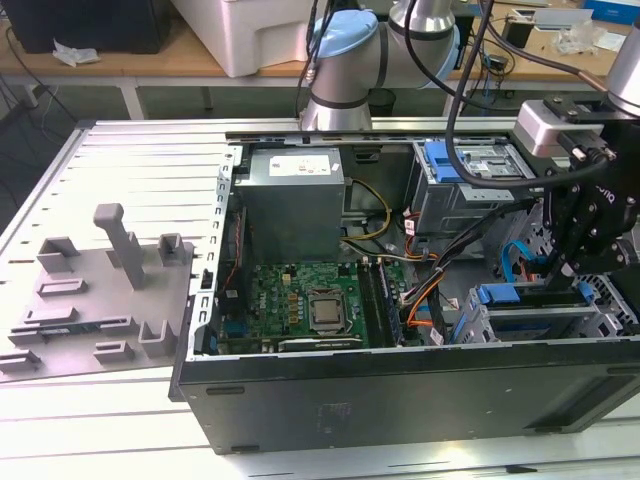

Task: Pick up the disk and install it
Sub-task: 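Insert the first disk wire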

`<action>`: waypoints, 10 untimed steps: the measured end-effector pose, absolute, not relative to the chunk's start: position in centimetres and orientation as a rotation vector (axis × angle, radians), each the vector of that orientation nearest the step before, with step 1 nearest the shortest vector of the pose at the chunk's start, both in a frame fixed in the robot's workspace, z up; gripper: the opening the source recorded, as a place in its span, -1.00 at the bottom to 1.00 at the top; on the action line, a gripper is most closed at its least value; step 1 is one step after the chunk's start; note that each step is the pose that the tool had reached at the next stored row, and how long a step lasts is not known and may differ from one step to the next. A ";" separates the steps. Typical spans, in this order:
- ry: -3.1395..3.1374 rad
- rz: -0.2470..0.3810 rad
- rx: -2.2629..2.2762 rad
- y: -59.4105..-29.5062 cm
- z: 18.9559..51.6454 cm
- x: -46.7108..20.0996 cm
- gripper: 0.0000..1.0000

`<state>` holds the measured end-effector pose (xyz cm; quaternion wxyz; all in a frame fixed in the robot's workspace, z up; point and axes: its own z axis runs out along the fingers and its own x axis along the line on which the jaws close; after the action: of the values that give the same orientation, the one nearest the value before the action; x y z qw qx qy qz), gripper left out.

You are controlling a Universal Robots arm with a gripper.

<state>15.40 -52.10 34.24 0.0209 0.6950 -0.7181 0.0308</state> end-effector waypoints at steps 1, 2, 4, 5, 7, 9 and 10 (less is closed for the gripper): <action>-2.227 0.096 2.155 -52.1 34.2 15.4 -0.67; -2.228 0.095 2.154 -52.1 34.2 15.4 -0.67; -2.228 0.095 2.154 -52.1 34.2 15.4 -0.67; -2.229 0.094 2.153 -52.1 34.2 15.4 -0.67; -2.229 0.094 2.154 -52.1 34.2 15.4 -0.67; -2.230 0.094 2.153 -52.1 34.1 15.4 -0.67; -2.230 0.094 2.153 -52.1 34.1 15.4 -0.67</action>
<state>15.40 -52.10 34.13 0.0204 0.6941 -0.7189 0.0303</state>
